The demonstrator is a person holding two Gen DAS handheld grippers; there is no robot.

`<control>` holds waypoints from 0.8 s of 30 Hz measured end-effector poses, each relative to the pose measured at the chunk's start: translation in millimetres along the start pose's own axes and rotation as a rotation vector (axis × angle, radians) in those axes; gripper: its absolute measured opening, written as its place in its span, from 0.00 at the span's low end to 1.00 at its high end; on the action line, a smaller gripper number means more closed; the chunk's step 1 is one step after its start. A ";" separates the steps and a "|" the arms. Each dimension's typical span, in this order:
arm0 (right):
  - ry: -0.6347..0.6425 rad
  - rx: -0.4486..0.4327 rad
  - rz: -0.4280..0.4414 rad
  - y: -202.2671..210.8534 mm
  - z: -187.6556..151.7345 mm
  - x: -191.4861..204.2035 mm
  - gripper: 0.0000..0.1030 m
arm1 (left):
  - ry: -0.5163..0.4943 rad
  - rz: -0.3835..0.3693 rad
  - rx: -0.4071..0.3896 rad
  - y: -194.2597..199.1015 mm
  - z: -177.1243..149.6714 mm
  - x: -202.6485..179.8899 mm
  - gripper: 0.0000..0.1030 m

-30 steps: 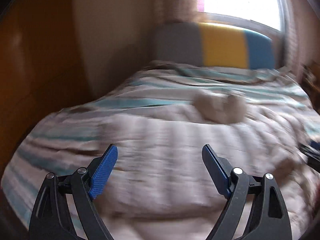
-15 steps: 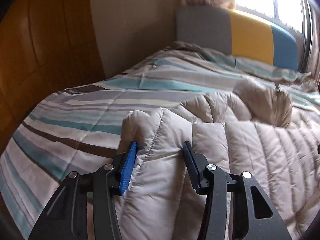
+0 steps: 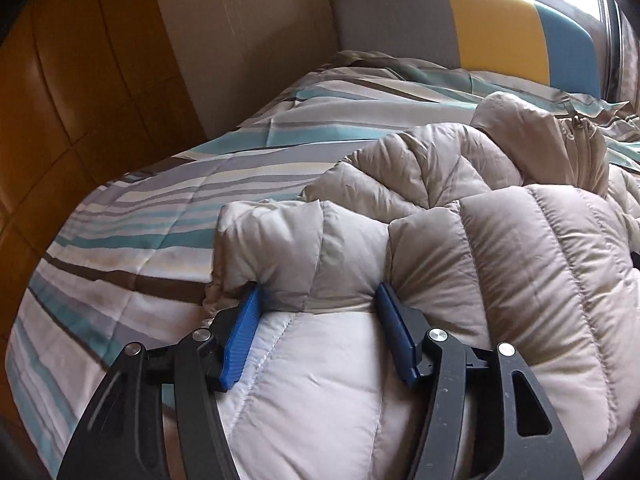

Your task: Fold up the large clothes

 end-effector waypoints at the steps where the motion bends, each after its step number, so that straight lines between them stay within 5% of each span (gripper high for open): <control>1: -0.004 -0.002 0.005 1.2 -0.7 -1.8 0.39 | 0.009 0.010 -0.008 7.5 0.9 0.1 0.57; 4: 0.004 -0.006 -0.003 0.8 0.5 -2.4 0.40 | 0.040 0.023 -0.090 40.6 5.3 -4.0 0.62; 7: 0.008 -0.011 -0.009 4.4 -4.5 1.6 0.40 | 0.039 -0.058 -0.126 59.0 13.9 -23.9 0.74; 14: 0.014 -0.016 -0.017 7.6 -7.2 4.8 0.40 | -0.061 -0.072 -0.035 9.6 20.3 -68.6 0.74; 20: 0.022 -0.015 -0.027 5.7 -7.5 7.1 0.40 | 0.058 -0.228 0.042 -27.4 13.3 -54.0 0.79; 24: 0.024 -0.011 -0.027 5.0 -7.8 7.4 0.40 | 0.052 -0.222 0.043 -28.5 13.5 -58.9 0.80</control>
Point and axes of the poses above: each gripper's, at about its wrist camera, not at the fingertips, and y roughly against the way its jaws point, x to its left, z to its top, the point moved 5 cm from there along -y, roughly the way its jaws point, and after that the axes turned 6 degrees about -z, right-handed, at the moved point
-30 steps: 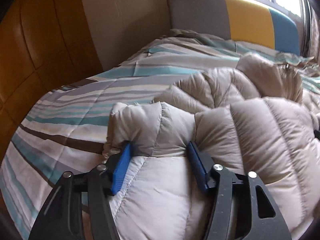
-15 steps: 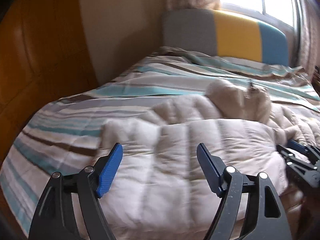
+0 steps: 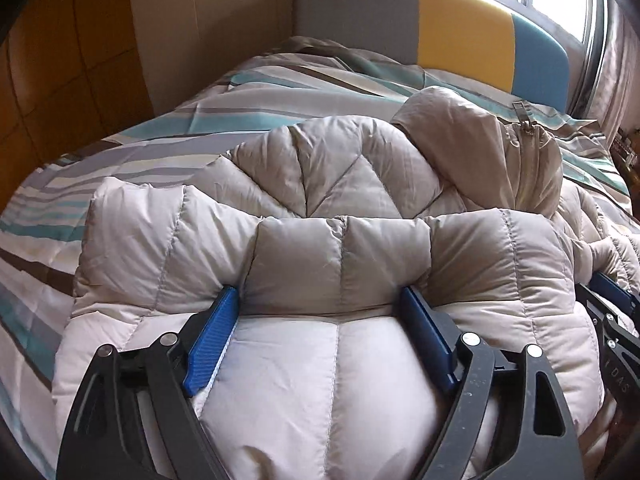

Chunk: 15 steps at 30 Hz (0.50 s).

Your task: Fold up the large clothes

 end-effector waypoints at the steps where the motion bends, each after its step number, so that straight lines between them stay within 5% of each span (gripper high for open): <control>1: -0.001 0.001 0.002 -0.4 0.3 0.2 0.40 | -0.003 0.006 0.001 1.2 0.5 -0.6 0.80; 4: -0.010 0.020 0.037 1.3 3.3 -2.3 0.41 | -0.029 0.047 -0.003 15.5 -1.3 -6.9 0.84; 7: -0.036 0.004 0.086 19.5 7.5 -11.7 0.55 | -0.088 0.096 -0.013 44.0 -9.9 -7.7 0.92; 11: -0.037 -0.043 0.056 63.0 0.0 -29.3 0.62 | -0.152 0.145 -0.083 81.7 -27.9 -0.6 0.95; 15: -0.074 -0.014 0.009 71.3 -21.1 -50.9 0.62 | -0.104 0.153 -0.087 83.2 -37.3 13.8 0.96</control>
Point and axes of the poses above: each gripper's, at about its wrist camera, not at the fingertips, and y roughly against the way its jaws point, x to its left, z to its top, the point moved 5 cm from there along -y, roughly the way its jaws point, and after that the axes turned 6 degrees about -z, right-handed, at the moved point
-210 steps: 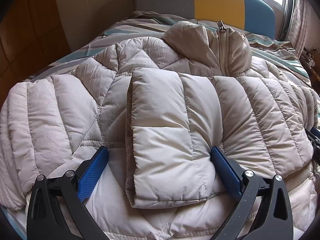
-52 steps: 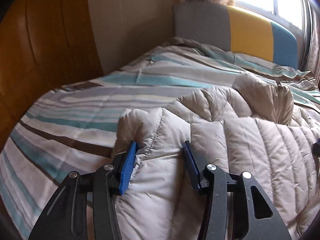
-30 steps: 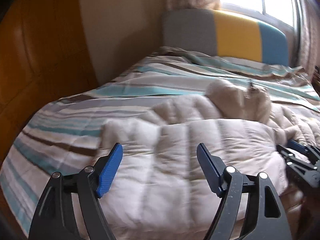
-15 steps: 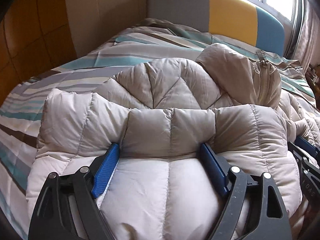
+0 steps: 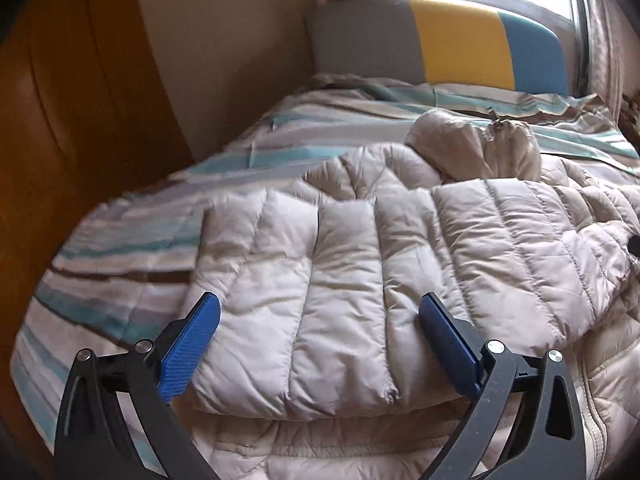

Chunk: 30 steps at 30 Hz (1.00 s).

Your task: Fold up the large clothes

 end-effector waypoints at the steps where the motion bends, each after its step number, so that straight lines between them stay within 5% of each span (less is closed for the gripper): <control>1: -0.010 0.017 -0.005 -5.5 -5.1 -4.7 0.62 | 0.004 0.001 0.017 -6.8 -1.1 0.1 0.96; 13: -0.007 0.088 -0.022 -50.5 -10.2 -12.9 0.72 | -0.022 -0.051 0.087 -47.5 2.4 -10.3 0.97; 16: -0.050 0.018 0.020 -31.6 7.4 -20.8 0.72 | -0.027 -0.045 0.096 -39.6 12.6 -4.6 0.97; 22: -0.120 -0.272 -0.011 46.1 65.9 -45.0 0.73 | -0.055 0.067 -0.095 19.1 54.1 22.9 0.97; 26: -0.063 -0.210 -0.063 65.0 79.6 -47.0 0.72 | 0.050 0.087 -0.195 60.0 65.2 57.1 0.97; 30: -0.045 -0.133 -0.031 88.6 44.7 -55.7 0.71 | 0.086 0.073 -0.209 98.8 32.1 68.8 0.97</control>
Point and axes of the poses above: each gripper's, at about its wrist camera, not at the fingertips, and y roughly against the way its jaws point, x to its left, z to its top, the point moved 5 cm from there along -y, roughly the way its jaws point, and after that the axes turned 6 degrees about -z, right-handed, at the moved point
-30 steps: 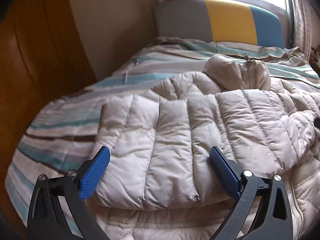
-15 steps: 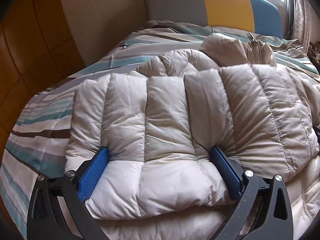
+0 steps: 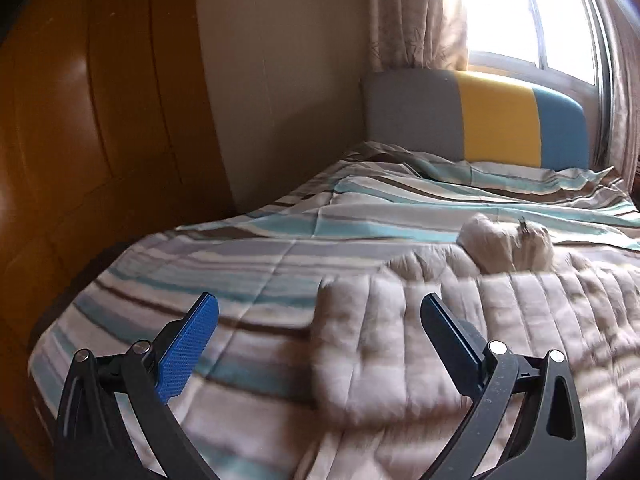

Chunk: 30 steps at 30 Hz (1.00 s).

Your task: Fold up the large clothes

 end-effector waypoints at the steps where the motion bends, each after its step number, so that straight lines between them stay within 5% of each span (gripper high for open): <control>1: -0.006 0.015 0.018 8.3 -12.9 -3.0 0.71 | -0.004 0.000 0.006 8.7 -10.4 1.1 0.97; 15: -0.021 0.083 0.041 129.7 -178.4 -52.6 0.66 | -0.012 0.014 0.039 119.2 -185.9 13.2 0.97; 23: -0.007 0.139 0.008 154.6 -244.9 -69.8 0.65 | -0.055 -0.019 0.037 144.8 -219.9 11.1 0.97; 27: -0.028 0.172 0.009 149.9 -262.9 -74.2 0.65 | -0.079 -0.061 0.059 144.3 -228.6 -1.3 0.80; 30: -0.045 0.188 0.037 144.2 -268.6 -71.0 0.58 | -0.103 -0.057 0.053 143.5 -234.6 -8.7 0.77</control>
Point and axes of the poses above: each gripper's, at about its wrist camera, not at the fingertips, and y roughly against the way its jaws point, x to its left, z to its top, the point moved 5 cm from there along -y, roughly the way its jaws point, and after that the axes turned 6 degrees about -z, right-handed, at the moved point
